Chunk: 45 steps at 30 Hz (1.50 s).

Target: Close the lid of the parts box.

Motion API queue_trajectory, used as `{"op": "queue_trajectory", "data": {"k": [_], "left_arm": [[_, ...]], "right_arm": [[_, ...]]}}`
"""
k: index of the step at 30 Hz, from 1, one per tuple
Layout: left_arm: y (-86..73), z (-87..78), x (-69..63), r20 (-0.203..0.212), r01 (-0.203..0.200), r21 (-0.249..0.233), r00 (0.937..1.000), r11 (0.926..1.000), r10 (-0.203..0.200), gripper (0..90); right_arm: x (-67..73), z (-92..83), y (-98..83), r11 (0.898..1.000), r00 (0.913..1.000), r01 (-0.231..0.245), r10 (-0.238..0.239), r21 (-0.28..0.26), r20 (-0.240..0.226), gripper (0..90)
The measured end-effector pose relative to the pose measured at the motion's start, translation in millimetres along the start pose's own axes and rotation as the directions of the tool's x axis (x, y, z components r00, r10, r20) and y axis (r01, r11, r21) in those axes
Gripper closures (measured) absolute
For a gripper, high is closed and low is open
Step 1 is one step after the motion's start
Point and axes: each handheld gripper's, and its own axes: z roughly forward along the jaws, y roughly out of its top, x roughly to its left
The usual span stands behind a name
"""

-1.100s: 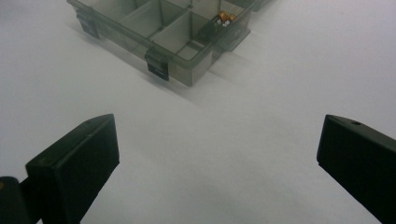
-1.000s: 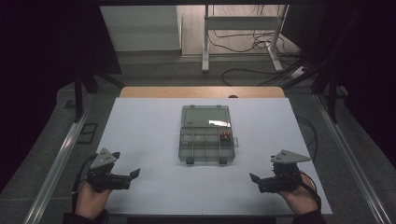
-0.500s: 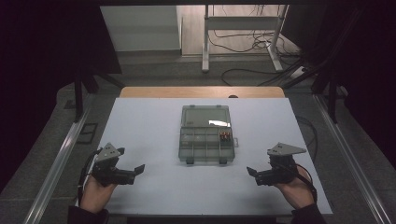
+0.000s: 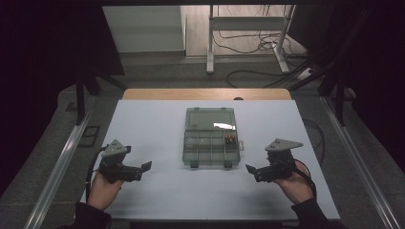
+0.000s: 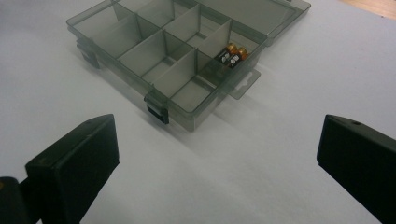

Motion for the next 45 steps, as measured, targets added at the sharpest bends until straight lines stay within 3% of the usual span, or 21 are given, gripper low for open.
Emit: {"op": "queue_trajectory", "data": {"k": [11,30,45], "left_arm": [[13.6,13.3,3.8,0.015,-0.014,0.004,0.9998,0.9999,0.014,0.0],[38.4,42.6,3.3,0.028,-0.066,0.025,0.9975,0.9975,0.065,0.0],[53.9,59.4,3.8,0.032,-0.093,0.024,0.9953,0.9954,0.092,0.0]], "right_arm": [[-5.2,9.4,9.4,1.000,0.9997,0.023,-0.023,-0.008,-0.001,0.0],[-18.5,26.2,29.9,0.999,0.9993,-0.037,0.037,-0.023,-0.010,0.0],[-25.0,42.9,43.3,0.999,0.9989,-0.047,0.047,-0.006,-0.003,0.0]]}}
